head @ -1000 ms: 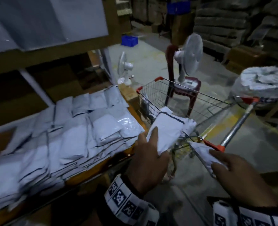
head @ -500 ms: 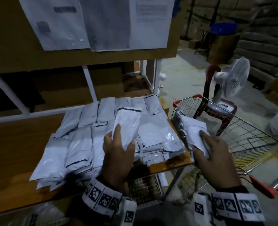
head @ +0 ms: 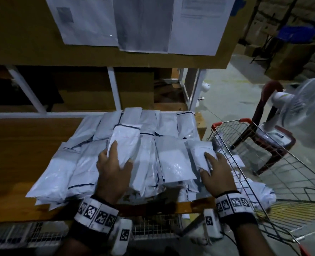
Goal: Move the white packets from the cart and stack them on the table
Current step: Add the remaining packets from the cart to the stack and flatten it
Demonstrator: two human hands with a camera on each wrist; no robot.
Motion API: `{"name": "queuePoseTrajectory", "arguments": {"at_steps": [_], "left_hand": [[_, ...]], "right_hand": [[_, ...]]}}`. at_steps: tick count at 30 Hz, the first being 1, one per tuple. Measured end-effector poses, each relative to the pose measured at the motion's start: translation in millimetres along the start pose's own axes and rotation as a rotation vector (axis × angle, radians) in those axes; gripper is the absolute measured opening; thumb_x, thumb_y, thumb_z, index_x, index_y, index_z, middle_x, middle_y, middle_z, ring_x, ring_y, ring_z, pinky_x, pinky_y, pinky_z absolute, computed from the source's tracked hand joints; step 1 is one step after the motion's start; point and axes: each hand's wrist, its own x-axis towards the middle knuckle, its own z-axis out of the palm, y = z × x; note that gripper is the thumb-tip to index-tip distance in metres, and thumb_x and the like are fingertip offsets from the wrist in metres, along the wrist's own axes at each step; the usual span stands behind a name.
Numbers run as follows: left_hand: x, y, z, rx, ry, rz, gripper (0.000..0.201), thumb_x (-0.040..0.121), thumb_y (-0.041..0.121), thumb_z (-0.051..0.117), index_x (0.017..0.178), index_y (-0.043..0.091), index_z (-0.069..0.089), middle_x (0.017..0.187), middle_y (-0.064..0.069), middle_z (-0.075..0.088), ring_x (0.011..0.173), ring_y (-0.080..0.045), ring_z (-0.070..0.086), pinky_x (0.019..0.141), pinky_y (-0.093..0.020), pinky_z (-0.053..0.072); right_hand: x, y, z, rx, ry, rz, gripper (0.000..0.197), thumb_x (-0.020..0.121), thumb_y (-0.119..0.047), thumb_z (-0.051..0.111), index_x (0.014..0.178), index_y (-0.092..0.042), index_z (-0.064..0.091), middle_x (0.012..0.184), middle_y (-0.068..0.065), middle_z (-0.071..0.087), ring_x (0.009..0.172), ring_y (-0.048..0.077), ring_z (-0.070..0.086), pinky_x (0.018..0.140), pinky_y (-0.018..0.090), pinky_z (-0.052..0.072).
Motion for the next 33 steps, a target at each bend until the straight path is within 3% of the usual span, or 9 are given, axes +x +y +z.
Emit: {"name": "queuePoseTrajectory", "arguments": {"at_steps": [3,5,7,10,12,16,19,24,33], "left_hand": [[9.2,-9.5,-6.8,0.051,0.076,-0.047,0.075,0.091,0.024,0.068,0.155,0.016,0.031,0.146,-0.025,0.033,0.135,-0.043,0.033,0.110,-0.048,0.032],[13.3,-18.0,-7.5,0.098,0.113,-0.059,0.076,0.090,0.021,0.069,0.155,0.013,0.031,0.146,-0.025,0.034,0.134,-0.044,0.033,0.110,-0.050,0.032],[17.1,-25.6,-4.1,0.131,0.117,-0.090,0.077,0.089,0.022,0.070,0.155,0.012,0.030,0.147,-0.025,0.033,0.134,-0.045,0.032,0.109,-0.053,0.032],[21.2,-31.5,3.6,0.182,0.121,-0.166,0.076,0.090,0.029,0.067,0.155,0.015,0.029,0.148,-0.025,0.034,0.134,-0.045,0.033,0.108,-0.054,0.034],[23.1,-32.9,7.9,0.231,0.131,-0.205,0.075,0.091,0.034,0.065,0.154,0.016,0.029,0.148,-0.023,0.035,0.132,-0.044,0.036,0.106,-0.054,0.037],[27.5,-36.9,12.5,0.348,0.116,-0.242,0.071,0.093,0.044,0.059,0.154,0.020,0.030,0.149,-0.019,0.035,0.131,-0.042,0.039,0.107,-0.053,0.033],[29.9,-41.7,15.3,0.376,0.090,-0.252,0.070,0.094,0.049,0.055,0.153,0.023,0.029,0.152,-0.017,0.033,0.133,-0.041,0.037,0.110,-0.052,0.029],[32.0,-46.3,19.8,0.376,0.030,-0.232,0.072,0.093,0.054,0.053,0.154,0.025,0.026,0.156,-0.015,0.028,0.136,-0.040,0.034,0.111,-0.052,0.026],[29.7,-47.5,17.7,0.399,0.021,-0.189,0.082,0.086,0.075,0.046,0.153,0.033,0.024,0.158,-0.008,0.027,0.140,-0.036,0.026,0.113,-0.052,0.021]], "right_hand": [[18.4,3.0,10.7,-0.052,-0.058,-0.040,0.061,0.090,-0.042,0.063,0.146,-0.022,0.050,0.157,0.019,0.030,0.137,0.041,0.037,0.109,0.051,0.036],[22.7,3.2,17.5,-0.013,-0.082,-0.071,0.065,0.090,-0.056,0.046,0.143,-0.020,0.052,0.154,0.019,0.034,0.135,0.041,0.039,0.109,0.051,0.036],[24.5,6.2,26.6,0.014,-0.074,-0.121,0.067,0.091,-0.055,0.033,0.143,-0.017,0.054,0.156,0.020,0.033,0.139,0.041,0.036,0.113,0.052,0.035],[25.0,10.1,35.3,-0.023,-0.039,-0.182,0.047,0.101,-0.027,0.043,0.146,-0.017,0.049,0.160,0.019,0.026,0.145,0.041,0.030,0.116,0.052,0.033],[25.3,12.9,38.5,-0.017,-0.029,-0.205,0.049,0.102,-0.017,0.047,0.151,-0.018,0.043,0.163,0.015,0.021,0.147,0.037,0.027,0.116,0.047,0.031],[27.8,15.9,36.2,0.078,0.000,-0.194,0.063,0.099,-0.020,0.053,0.157,-0.017,0.028,0.163,0.010,0.023,0.151,0.028,0.021,0.119,0.043,0.025],[28.5,14.4,29.8,0.148,0.027,-0.155,0.066,0.098,-0.022,0.057,0.156,-0.015,0.028,0.159,0.011,0.031,0.147,0.026,0.028,0.117,0.037,0.021],[34.4,19.6,25.7,0.169,0.058,-0.130,0.060,0.098,-0.025,0.057,0.153,-0.017,0.035,0.154,0.015,0.038,0.142,0.032,0.035,0.116,0.050,0.033],[33.1,13.2,26.4,0.162,0.057,-0.140,0.057,0.098,-0.032,0.053,0.150,-0.017,0.038,0.149,0.012,0.043,0.137,0.030,0.042,0.111,0.053,0.040]]}}
